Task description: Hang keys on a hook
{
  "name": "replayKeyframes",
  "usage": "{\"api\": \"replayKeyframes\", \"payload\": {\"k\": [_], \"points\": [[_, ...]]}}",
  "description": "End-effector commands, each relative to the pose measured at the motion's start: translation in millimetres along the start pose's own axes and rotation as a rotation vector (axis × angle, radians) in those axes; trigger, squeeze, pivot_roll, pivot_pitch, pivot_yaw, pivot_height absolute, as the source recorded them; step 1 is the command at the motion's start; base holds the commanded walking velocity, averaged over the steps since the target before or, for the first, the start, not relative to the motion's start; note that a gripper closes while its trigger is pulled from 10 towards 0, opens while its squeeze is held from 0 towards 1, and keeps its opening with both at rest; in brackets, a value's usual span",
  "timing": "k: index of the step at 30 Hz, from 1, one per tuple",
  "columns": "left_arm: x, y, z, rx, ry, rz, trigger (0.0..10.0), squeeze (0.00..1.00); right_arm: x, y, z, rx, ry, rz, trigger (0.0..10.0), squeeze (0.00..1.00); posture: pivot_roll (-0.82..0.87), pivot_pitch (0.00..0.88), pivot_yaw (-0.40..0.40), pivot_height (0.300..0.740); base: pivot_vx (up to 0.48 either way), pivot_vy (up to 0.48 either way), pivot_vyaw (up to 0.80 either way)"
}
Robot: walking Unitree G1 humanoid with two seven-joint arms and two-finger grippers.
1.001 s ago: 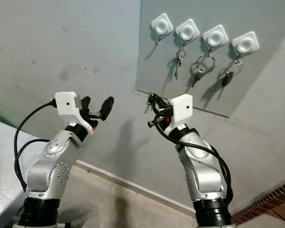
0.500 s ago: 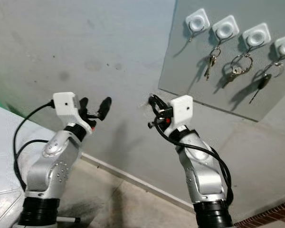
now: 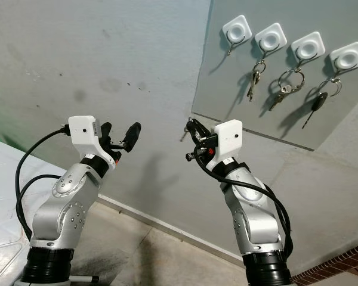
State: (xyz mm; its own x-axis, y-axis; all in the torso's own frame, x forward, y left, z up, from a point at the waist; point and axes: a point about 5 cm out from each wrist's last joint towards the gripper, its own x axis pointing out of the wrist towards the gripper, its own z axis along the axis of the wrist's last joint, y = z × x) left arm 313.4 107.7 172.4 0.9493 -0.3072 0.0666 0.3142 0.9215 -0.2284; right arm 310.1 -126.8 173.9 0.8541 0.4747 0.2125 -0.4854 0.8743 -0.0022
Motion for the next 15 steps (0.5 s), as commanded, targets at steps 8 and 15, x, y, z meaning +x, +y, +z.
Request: {"api": "replayKeyframes", "payload": {"k": [8,15], "points": [[13.5,-31.2,21,0.094,-0.046,-0.208,10.0,0.0,22.1,-4.8,25,-0.031,-0.088,0.033,10.0,0.0,0.01,0.061,-0.029,0.74,0.0,0.0,0.0],[17.7,-40.2,33,0.109,-0.08,-0.257,10.0,0.0,39.2,-0.8,44,-0.031,-0.16,0.069,10.0,0.0,0.01,0.063,-0.029,0.74,0.0,0.0,0.0]]}}
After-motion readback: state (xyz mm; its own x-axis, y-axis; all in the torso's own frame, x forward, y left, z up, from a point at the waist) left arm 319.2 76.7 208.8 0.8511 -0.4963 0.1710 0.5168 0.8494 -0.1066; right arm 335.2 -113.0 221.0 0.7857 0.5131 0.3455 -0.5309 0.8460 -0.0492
